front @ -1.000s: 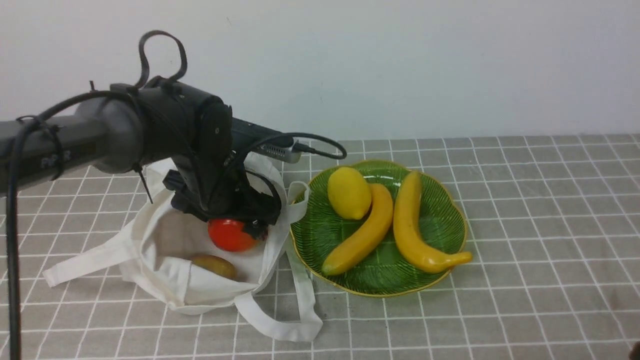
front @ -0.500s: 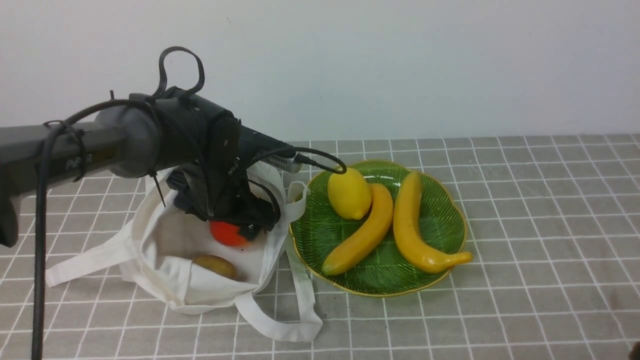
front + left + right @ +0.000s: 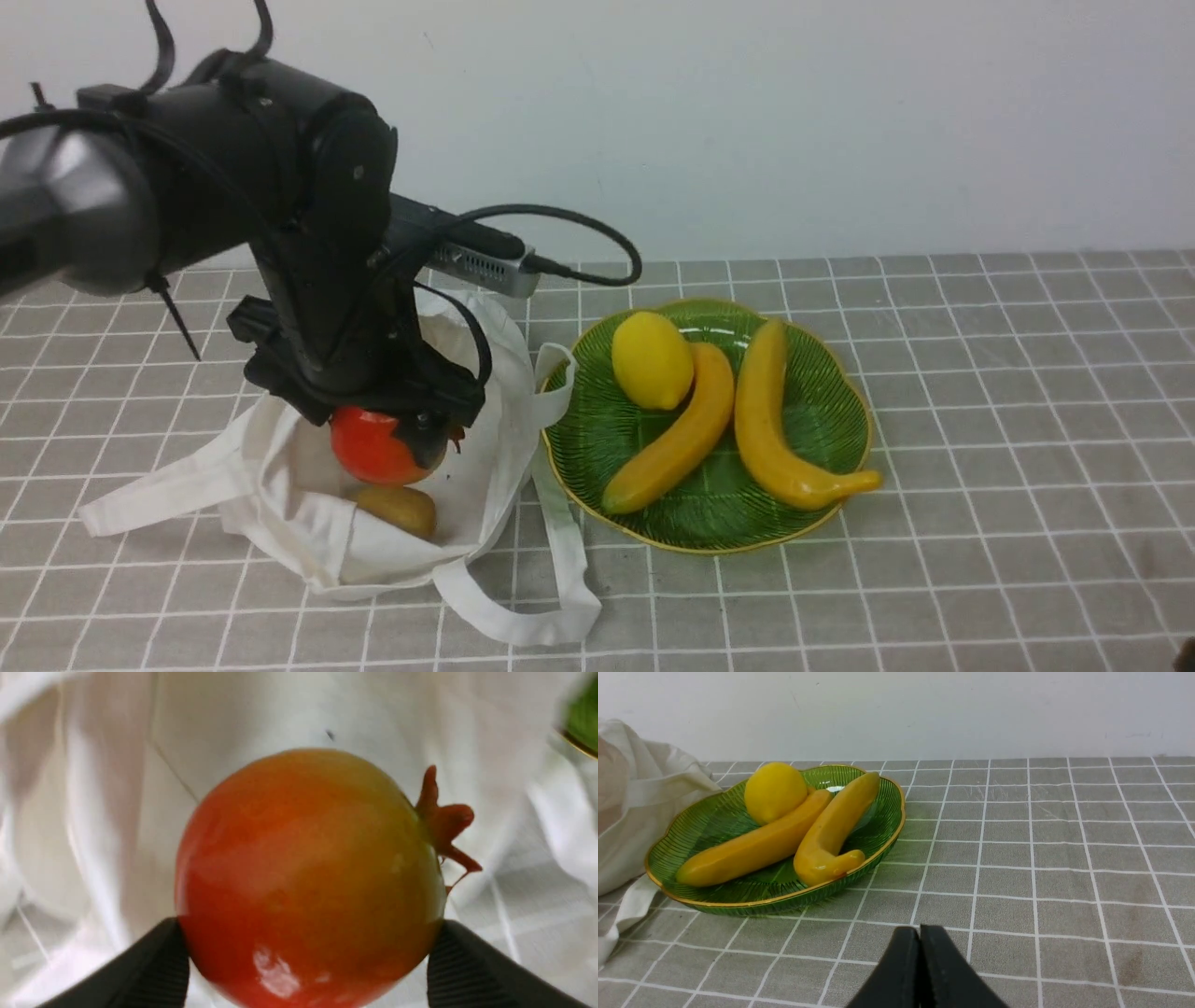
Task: Take the fruit out of the bag on the grey coffee tablecloth and place them on the plate.
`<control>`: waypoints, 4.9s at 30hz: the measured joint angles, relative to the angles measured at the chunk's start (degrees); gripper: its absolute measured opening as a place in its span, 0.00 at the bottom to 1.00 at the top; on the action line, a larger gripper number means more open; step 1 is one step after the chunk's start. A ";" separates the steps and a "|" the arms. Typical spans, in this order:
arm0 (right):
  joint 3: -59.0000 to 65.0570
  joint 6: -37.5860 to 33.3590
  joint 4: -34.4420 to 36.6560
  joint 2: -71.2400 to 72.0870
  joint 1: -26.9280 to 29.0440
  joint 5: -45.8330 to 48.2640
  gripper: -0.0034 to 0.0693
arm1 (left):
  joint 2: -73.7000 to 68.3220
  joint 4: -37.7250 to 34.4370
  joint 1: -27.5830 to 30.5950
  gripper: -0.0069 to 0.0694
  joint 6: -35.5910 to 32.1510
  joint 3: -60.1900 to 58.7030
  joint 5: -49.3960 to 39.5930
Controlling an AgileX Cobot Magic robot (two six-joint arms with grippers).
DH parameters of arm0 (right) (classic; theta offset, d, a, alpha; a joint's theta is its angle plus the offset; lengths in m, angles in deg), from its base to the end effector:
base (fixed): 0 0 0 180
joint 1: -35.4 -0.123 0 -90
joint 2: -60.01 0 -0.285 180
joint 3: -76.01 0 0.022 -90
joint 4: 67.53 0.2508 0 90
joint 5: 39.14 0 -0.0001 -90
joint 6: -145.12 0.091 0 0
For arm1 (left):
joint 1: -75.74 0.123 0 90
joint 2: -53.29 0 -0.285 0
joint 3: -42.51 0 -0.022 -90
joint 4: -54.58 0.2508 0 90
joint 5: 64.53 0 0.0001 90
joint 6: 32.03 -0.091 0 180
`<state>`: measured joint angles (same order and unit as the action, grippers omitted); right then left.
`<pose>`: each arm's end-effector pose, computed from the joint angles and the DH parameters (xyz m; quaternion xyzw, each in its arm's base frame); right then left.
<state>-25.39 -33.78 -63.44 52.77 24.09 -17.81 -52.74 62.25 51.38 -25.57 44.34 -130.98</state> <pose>0.0512 0.0127 0.1722 -0.0526 0.8027 0.0941 0.5865 0.3162 -0.1310 0.2676 0.1761 0.9790 0.0394 0.0952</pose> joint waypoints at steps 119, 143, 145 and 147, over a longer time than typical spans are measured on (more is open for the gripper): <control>0.00 0.00 0.00 0.00 0.00 0.00 0.03 | 93.44 -15.70 19.62 0.08 -13.93 -79.30 58.28; 0.00 0.00 0.00 0.00 0.00 0.00 0.03 | 98.85 -7.67 20.53 0.08 -3.87 -80.69 45.01; 0.00 0.00 0.00 0.00 0.00 0.00 0.03 | 98.85 -7.67 20.53 0.08 -3.87 -80.69 45.01; 0.00 0.00 0.00 0.00 0.00 0.00 0.03 | 98.85 -7.67 20.53 0.08 -3.87 -80.69 45.01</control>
<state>-25.39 -33.78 -63.44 52.77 24.09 -17.81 46.11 54.58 71.92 -29.44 -36.35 -85.98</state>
